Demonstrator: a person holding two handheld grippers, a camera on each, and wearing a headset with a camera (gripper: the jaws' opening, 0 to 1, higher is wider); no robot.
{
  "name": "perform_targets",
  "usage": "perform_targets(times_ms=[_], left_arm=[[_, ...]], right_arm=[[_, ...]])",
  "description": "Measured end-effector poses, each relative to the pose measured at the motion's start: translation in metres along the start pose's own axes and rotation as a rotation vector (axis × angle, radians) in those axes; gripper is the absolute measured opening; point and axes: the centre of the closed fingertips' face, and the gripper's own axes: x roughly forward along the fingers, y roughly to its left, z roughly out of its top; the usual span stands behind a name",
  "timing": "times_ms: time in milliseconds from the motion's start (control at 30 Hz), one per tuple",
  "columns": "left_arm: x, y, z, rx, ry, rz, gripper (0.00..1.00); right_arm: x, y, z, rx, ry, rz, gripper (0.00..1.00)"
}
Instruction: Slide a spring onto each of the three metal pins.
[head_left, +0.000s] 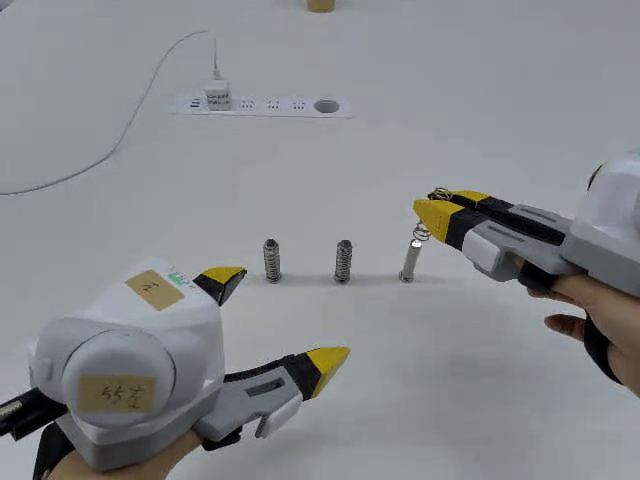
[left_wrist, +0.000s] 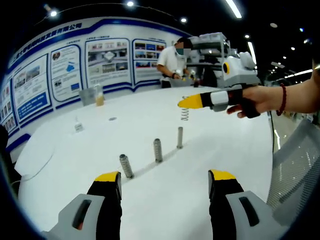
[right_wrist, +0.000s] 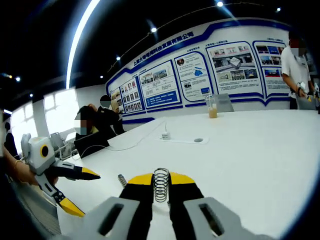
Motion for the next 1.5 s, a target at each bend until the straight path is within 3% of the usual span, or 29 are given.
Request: perform_targets(times_ms=[467, 800, 1033, 1267, 1500], left_arm=[[0.001, 0.003, 0.0, -0.018, -0.006, 0.011, 0.82], [0.002, 0.003, -0.003, -0.039, -0.003, 0.007, 0.89], [0.003, 0.005, -0.003, -0.045, -0.007, 0.008, 0.9], [0.004, 0.005, -0.006, -0.044, 0.008, 0.012, 0.9], [0.004, 0.005, -0.007, -0.036, 0.016, 0.013, 0.88]], right_arm=[[0.008, -0.011, -0.011, -0.006, 0.006, -0.031, 0.12], [0.011, -0.012, -0.021, -0.046, 0.04, -0.041, 0.12], [0.012, -0.011, -0.028, -0.075, 0.052, -0.05, 0.12], [0.014, -0.013, -0.038, -0.056, 0.069, -0.06, 0.12], [0.015, -0.011, -0.037, -0.075, 0.063, -0.061, 0.12]])
